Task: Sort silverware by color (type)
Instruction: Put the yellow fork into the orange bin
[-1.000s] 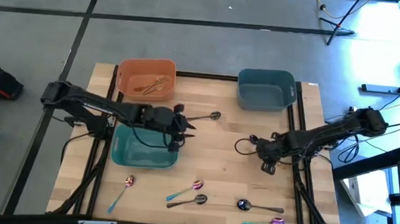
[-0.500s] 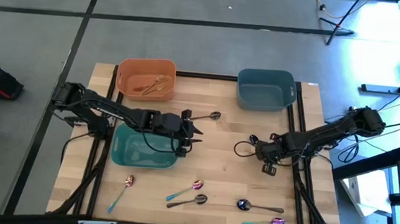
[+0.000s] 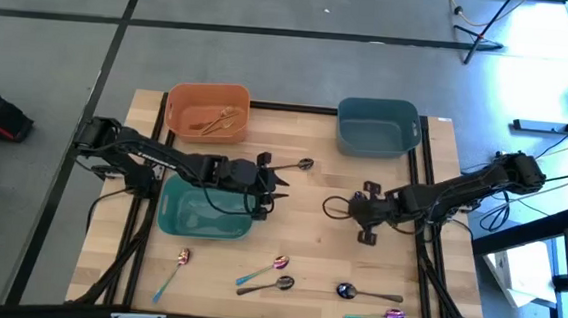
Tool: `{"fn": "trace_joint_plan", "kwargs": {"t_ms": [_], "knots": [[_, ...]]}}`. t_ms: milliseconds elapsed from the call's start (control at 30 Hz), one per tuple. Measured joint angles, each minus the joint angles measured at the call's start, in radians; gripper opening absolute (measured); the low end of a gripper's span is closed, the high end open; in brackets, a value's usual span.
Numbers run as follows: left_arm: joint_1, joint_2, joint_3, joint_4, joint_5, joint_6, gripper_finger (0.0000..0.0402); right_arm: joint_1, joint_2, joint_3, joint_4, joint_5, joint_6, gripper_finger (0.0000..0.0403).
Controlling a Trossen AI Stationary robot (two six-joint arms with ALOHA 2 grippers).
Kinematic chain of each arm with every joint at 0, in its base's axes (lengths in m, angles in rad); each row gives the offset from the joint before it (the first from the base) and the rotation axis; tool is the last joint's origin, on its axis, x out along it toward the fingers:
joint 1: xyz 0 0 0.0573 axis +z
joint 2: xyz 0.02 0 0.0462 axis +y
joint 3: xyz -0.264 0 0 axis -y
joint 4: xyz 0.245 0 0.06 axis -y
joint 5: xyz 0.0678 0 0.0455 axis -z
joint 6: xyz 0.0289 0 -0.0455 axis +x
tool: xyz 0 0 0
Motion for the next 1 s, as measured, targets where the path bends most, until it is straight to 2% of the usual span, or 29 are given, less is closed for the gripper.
{"fn": "trace_joint_plan", "kwargs": {"t_ms": [267, 367, 533, 667, 800, 1000], "knots": [[0.004, 0.0, 0.0, 0.0, 0.005, -0.053, 0.0169, -0.001, 0.0, -0.004, 0.434, 0.192, -0.291, 0.0003], [0.001, 0.0, 0.0, -0.006, 0.001, -0.071, 0.0175, -0.006, 0.0, -0.015, 0.641, 0.218, -0.421, 0.0004], [-0.01, 0.024, 0.0, 0.026, -0.025, -0.081, 0.0176, -0.061, 0.015, -0.038, 0.948, 0.129, -0.571, 0.0002], [-0.025, 0.074, -0.001, 0.117, -0.027, -0.086, 0.0176, -0.114, 0.057, -0.051, 1.146, 0.01, -0.608, 0.0002], [-0.039, 0.119, 0.0, 0.24, -0.078, -0.076, 0.0176, -0.133, 0.126, -0.05, 1.271, -0.072, -0.624, 0.0001], [-0.042, 0.136, -0.001, 0.289, -0.114, -0.076, 0.0176, -0.131, 0.203, -0.044, 1.375, -0.088, -0.63, 0.0001]]}}
